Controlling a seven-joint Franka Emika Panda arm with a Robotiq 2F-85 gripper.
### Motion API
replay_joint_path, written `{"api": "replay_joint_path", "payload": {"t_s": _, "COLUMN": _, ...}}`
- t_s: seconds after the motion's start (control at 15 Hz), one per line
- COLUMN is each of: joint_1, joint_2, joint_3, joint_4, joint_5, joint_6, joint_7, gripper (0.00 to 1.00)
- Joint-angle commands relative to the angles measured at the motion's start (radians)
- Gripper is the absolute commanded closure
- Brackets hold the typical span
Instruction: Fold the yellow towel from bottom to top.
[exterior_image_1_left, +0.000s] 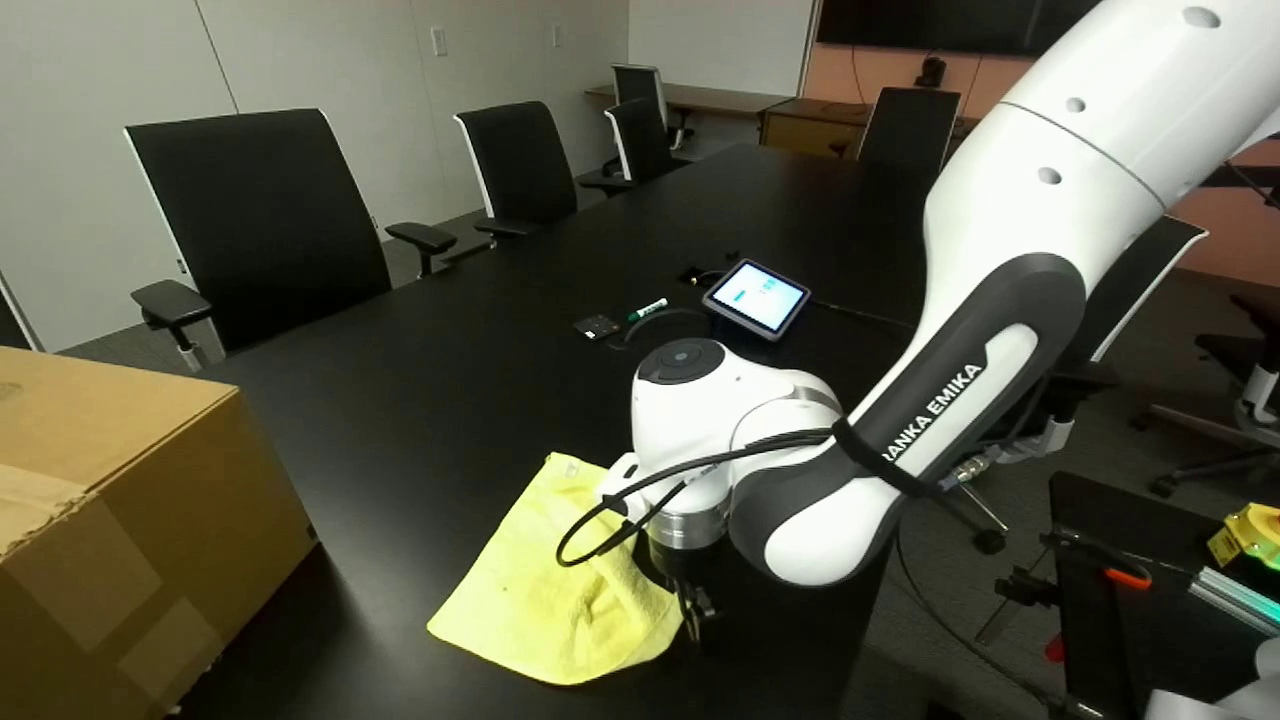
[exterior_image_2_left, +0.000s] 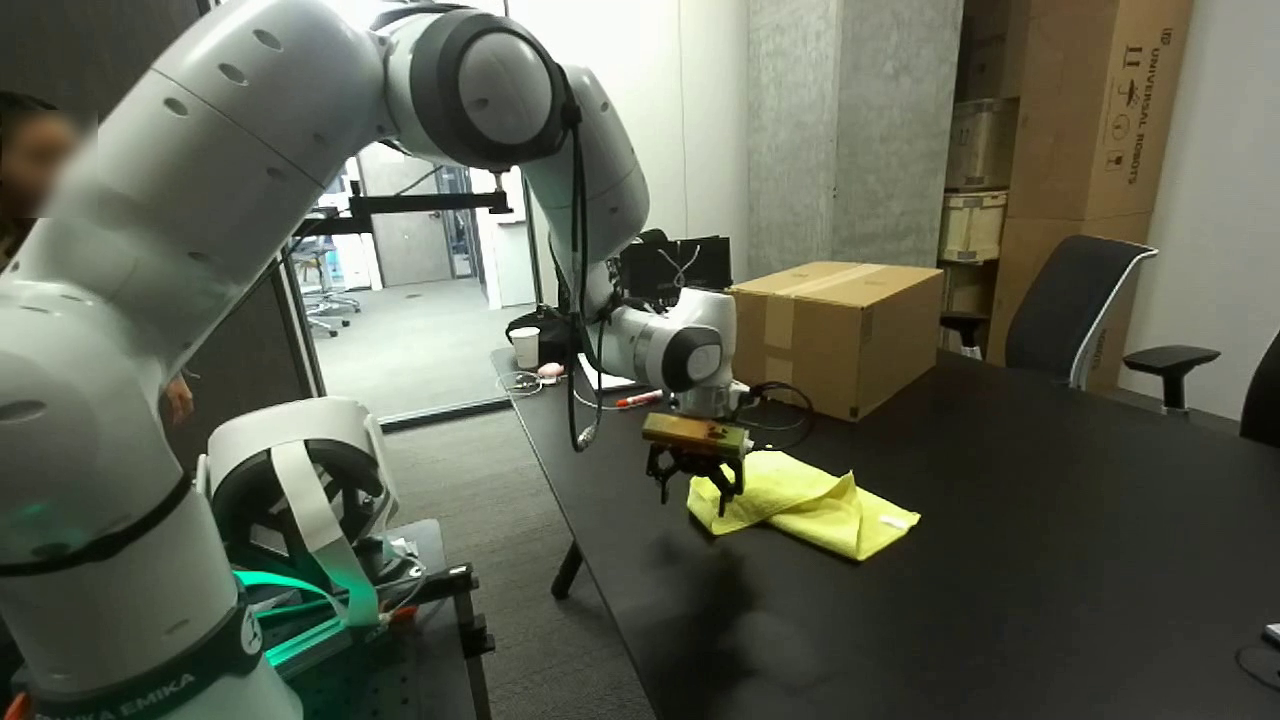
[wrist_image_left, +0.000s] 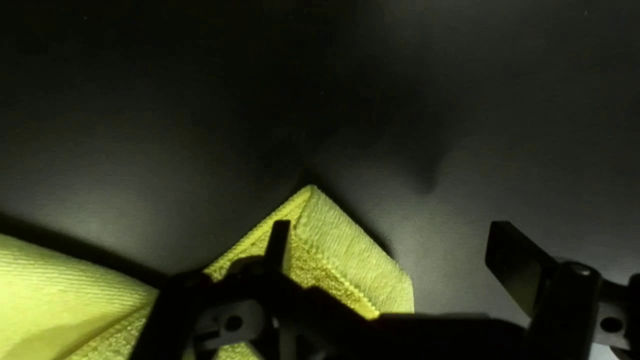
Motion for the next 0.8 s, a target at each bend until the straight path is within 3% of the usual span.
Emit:
{"api": "replay_joint_path", "payload": {"t_s": 0.0, "joint_1": 0.017, "joint_2": 0.019, "joint_3": -0.01, "joint_4": 0.029, "joint_5": -0.022, "joint_6": -0.016, "joint_7": 0.027, "gripper": 0.25}}
{"api": "replay_joint_path", "payload": {"t_s": 0.07, "joint_1": 0.017, "joint_2": 0.017, "joint_3": -0.009, "joint_4": 0.028, "joint_5": -0.021, "joint_6": -0.017, "joint_7": 0.03, "gripper": 0.26}}
{"api": "replay_joint_path", "payload": {"t_s": 0.6, "joint_1": 0.039, "joint_2": -0.014, "joint_3": -0.029, "joint_4": 0.018, "joint_5": -0.045, "joint_6": -0.035, "joint_7": 0.062, "gripper": 0.87}}
{"api": "replay_joint_path", "payload": {"t_s": 0.73, "joint_1": 0.057, "joint_2": -0.028, "joint_3": -0.042, "joint_4": 0.019, "joint_5": -0.076, "joint_6": -0.065, "joint_7": 0.075, "gripper": 0.93}}
